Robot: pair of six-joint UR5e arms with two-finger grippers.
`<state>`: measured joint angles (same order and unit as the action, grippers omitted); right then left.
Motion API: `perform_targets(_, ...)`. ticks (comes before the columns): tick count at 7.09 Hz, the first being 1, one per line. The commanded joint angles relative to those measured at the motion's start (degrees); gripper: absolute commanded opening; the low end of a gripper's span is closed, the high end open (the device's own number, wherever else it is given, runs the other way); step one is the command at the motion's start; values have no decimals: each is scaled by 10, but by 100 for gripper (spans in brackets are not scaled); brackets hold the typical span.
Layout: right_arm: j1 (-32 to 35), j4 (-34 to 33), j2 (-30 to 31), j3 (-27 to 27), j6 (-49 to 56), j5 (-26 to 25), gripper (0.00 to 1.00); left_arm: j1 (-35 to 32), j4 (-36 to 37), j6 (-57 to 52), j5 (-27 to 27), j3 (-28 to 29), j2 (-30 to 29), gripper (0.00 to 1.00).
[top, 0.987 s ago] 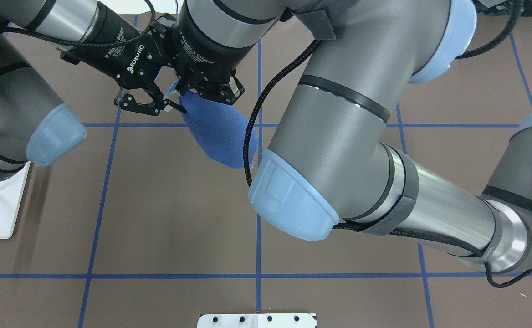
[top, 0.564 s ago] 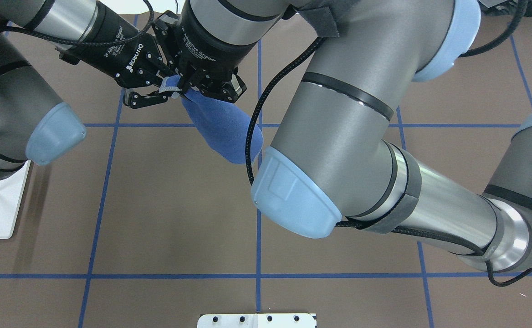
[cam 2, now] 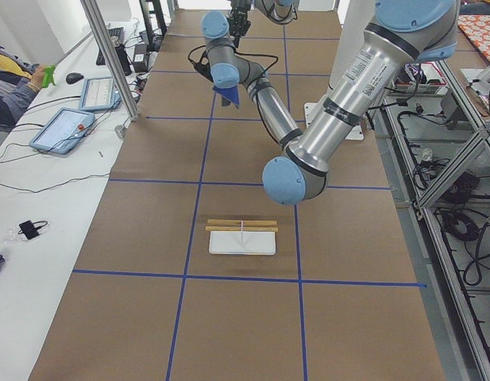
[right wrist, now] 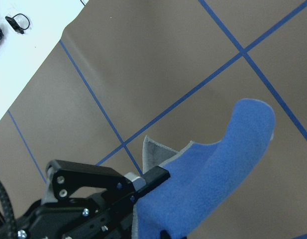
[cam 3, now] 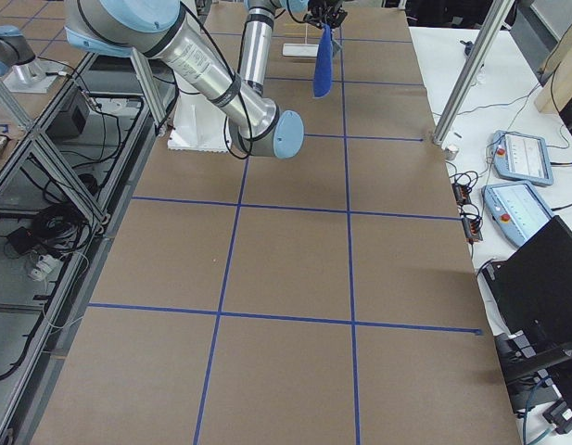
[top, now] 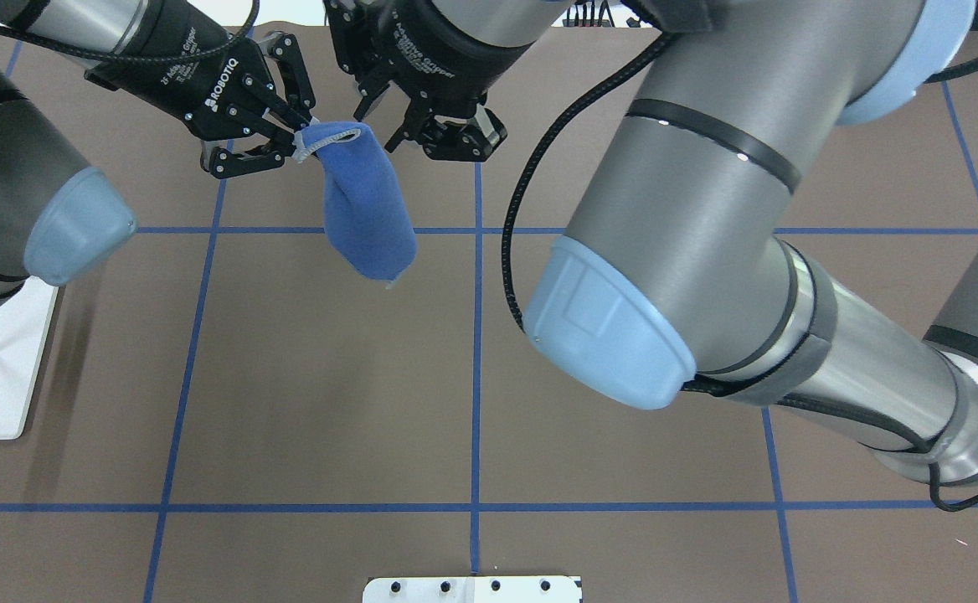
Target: Hang towel on rack
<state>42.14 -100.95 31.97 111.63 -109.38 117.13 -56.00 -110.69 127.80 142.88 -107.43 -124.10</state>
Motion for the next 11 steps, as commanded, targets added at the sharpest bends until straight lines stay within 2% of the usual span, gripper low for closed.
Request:
perform_targets(1,31,-1,117,110,50,11,100,-27,2,-103,7,-10,32,0)
perform_targets(2,60,-1,141,116,65,34,100,-52,0,-201,7,-25,59,0)
perform_targets(3,84,-1,160,116,92,52,100,-63,-1,-346,7,-70,135,0)
perform_targets(4,89,-1,180,116,123,47,100,-80,-1,-460,5,-95,195,0)
perform_targets(5,108,-1,205,115,175,44,100,-93,-18,-537,-1,-109,262,0)
perform_targets(6,136,0,242,115,232,52,100,-96,-135,-625,-3,-100,369,0)
perform_targets(7,152,-1,279,116,309,55,100,-100,-225,-636,-2,-64,418,0)
perform_targets(8,159,0,306,116,346,57,100,-150,-247,-656,22,-29,421,0)
perform_targets(10,167,-1,308,115,358,57,100,-231,-246,-769,88,49,421,0)
perform_targets(11,171,-2,311,115,359,58,100,-248,-245,-812,93,81,421,0)
